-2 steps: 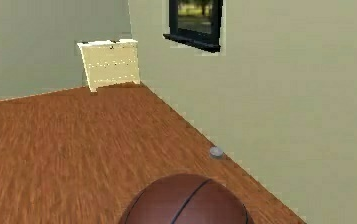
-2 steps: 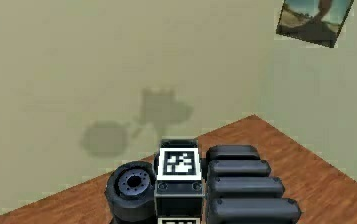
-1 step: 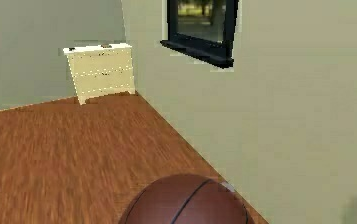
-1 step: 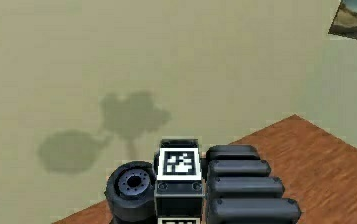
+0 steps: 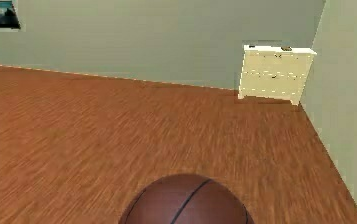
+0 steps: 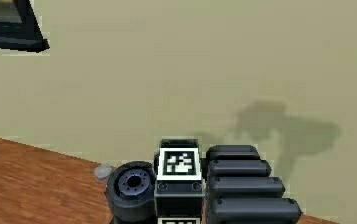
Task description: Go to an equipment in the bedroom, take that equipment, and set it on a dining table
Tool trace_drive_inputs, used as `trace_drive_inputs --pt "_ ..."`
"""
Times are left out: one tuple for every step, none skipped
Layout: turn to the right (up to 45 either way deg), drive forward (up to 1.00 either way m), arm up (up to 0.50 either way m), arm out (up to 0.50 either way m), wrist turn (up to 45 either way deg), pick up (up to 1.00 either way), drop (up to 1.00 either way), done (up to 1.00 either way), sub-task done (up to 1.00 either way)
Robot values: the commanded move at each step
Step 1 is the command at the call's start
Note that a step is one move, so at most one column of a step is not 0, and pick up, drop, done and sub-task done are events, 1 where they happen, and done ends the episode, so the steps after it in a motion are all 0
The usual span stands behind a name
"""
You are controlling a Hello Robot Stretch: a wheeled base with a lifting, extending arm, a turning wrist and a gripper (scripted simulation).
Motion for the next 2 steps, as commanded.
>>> trace_drive_inputs --pt "-42.0 0.0 0.0 0.0 0.0 0.0 0.0 0.0 0.0" --pt "0.0 0.8 0.0 0.0 0.0 0.0 0.0 0.0 0.0"
